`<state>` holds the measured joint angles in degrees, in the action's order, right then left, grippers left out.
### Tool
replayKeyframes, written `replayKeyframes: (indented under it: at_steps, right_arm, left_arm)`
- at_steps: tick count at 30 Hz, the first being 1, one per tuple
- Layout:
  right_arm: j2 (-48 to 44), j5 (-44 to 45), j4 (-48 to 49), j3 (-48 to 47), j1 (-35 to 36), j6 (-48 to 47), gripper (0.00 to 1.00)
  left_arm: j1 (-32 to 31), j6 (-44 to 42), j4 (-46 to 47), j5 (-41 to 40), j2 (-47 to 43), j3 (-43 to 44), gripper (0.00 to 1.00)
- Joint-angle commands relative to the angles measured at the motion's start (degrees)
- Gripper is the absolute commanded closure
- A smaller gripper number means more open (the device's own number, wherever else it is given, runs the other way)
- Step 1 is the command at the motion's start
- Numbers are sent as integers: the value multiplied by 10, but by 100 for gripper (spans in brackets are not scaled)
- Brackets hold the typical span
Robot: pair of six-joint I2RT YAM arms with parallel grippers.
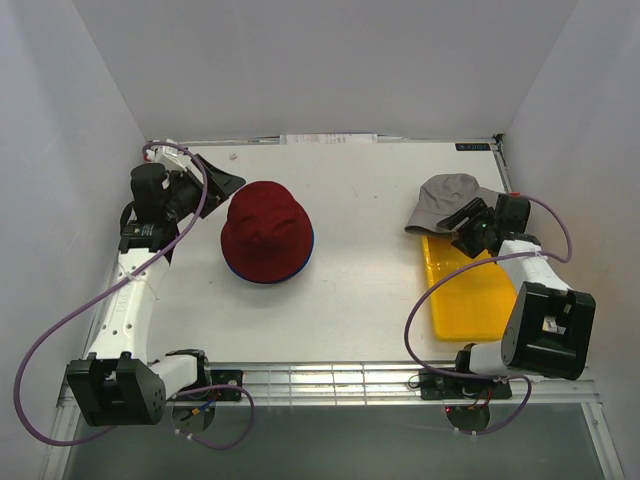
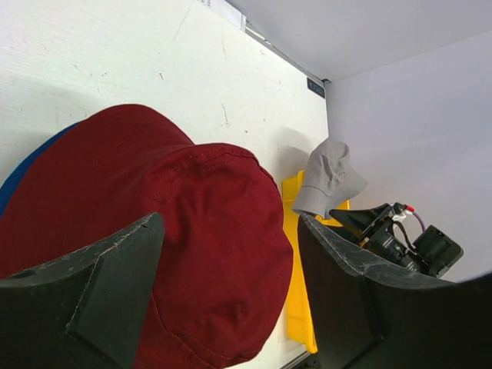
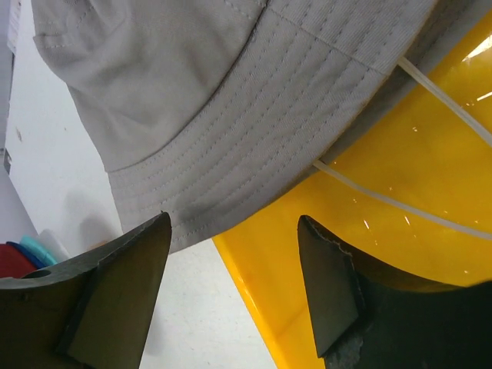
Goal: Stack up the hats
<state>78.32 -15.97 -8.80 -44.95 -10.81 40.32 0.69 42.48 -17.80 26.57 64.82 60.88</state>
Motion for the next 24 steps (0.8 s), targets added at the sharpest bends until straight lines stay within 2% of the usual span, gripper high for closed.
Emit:
replayKeyframes:
  at_steps: [1, 5, 14, 16, 24]
  right_arm:
    - [10, 7, 76, 10, -4, 28, 28]
    - [25, 1, 116, 16, -5, 56, 30]
    - [32, 2, 141, 23, -7, 71, 37]
    - [38, 2, 146, 24, -8, 75, 45]
    - [60, -6, 159, 10, -12, 84, 63]
  left_arm:
    - [3, 0, 9, 8, -21, -6, 20]
    - [3, -2, 8, 8, -21, -5, 20]
    - [4, -5, 2, 2, -19, -8, 20]
    - [3, -5, 3, 1, -16, -8, 20]
    - [3, -8, 1, -2, -13, -8, 21]
